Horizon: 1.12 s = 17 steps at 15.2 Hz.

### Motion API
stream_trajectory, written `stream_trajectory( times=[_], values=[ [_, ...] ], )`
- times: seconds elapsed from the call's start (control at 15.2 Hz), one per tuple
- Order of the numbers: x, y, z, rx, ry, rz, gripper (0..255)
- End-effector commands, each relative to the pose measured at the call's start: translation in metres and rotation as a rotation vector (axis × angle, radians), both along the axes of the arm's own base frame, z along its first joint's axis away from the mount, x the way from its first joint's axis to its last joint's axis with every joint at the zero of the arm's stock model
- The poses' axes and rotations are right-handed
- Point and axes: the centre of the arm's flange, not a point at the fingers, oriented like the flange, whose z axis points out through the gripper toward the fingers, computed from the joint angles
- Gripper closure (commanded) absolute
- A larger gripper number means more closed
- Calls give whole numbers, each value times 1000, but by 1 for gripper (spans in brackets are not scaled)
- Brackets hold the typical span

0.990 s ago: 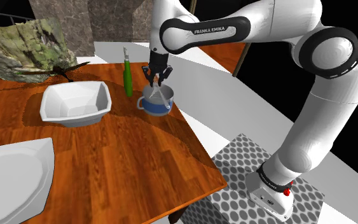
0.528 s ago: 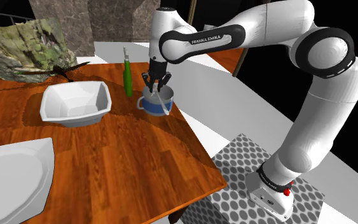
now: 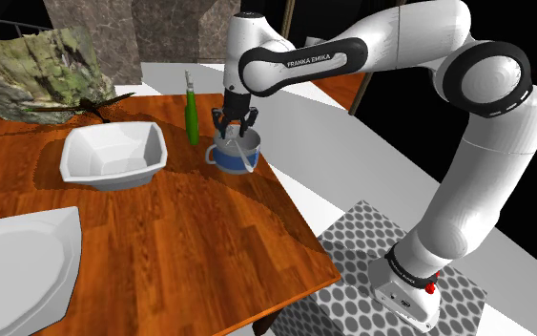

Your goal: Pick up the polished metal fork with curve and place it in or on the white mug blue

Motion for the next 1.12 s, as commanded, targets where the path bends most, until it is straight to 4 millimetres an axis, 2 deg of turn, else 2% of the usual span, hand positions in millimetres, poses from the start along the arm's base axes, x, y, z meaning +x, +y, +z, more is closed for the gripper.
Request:
stream_trajectory(
  times=[0.0, 0.26, 0.53, 1.06],
  values=[
    [0, 0, 0, 0, 0, 0, 0],
    [0, 0, 0, 0, 0, 0, 0],
    [-3, 0, 50, 0, 0, 0, 0],
    [-3, 0, 50, 0, 0, 0, 0]
  ],
)
